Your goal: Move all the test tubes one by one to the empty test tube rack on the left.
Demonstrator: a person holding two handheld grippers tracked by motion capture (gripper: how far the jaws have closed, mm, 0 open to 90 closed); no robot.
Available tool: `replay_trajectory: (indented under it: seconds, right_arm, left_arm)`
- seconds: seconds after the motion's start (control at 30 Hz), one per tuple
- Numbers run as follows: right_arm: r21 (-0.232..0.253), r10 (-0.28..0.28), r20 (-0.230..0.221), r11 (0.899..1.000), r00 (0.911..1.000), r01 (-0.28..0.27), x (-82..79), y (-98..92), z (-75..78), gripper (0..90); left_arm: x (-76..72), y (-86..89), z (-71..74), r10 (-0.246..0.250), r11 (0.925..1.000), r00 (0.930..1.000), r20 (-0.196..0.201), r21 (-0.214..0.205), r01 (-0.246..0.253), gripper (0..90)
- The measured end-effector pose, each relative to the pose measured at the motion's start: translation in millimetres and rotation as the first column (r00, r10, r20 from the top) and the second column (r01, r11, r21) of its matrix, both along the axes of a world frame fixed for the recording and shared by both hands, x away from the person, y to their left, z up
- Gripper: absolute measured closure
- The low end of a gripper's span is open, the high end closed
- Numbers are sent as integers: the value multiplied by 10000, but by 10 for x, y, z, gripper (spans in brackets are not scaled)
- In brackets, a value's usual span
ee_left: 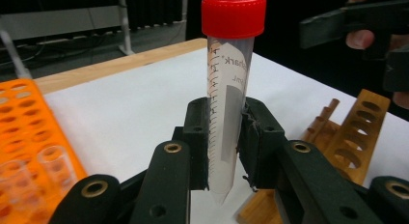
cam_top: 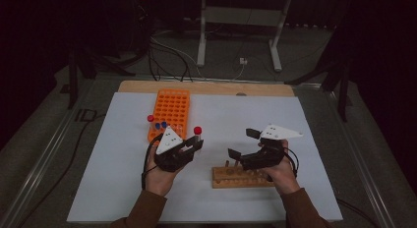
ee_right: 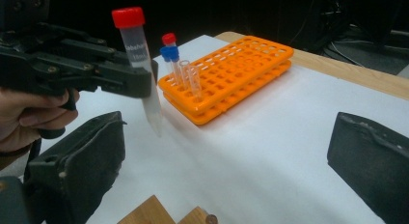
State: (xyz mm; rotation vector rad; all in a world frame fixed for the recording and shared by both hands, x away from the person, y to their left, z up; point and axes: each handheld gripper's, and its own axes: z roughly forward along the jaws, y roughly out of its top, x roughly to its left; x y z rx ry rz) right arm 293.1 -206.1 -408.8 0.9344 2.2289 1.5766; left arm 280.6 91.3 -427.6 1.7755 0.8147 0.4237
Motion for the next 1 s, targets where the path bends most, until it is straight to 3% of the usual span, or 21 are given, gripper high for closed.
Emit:
replay_trajectory:
  seconds: [0.5, 1.0]
  right_arm:
    - [150, -259, 13, 9996, 9997, 258, -18, -131, -21, 3]
    - [271, -542, -37, 9982, 9985, 542, -37, -254, -60, 3]
  left_arm:
    - [16, 271, 8, 866, 9962, 9961, 140, -41, -865, 751]
    - [60, 577, -14, 1876, 9822, 9820, 241, -161, -1872, 751]
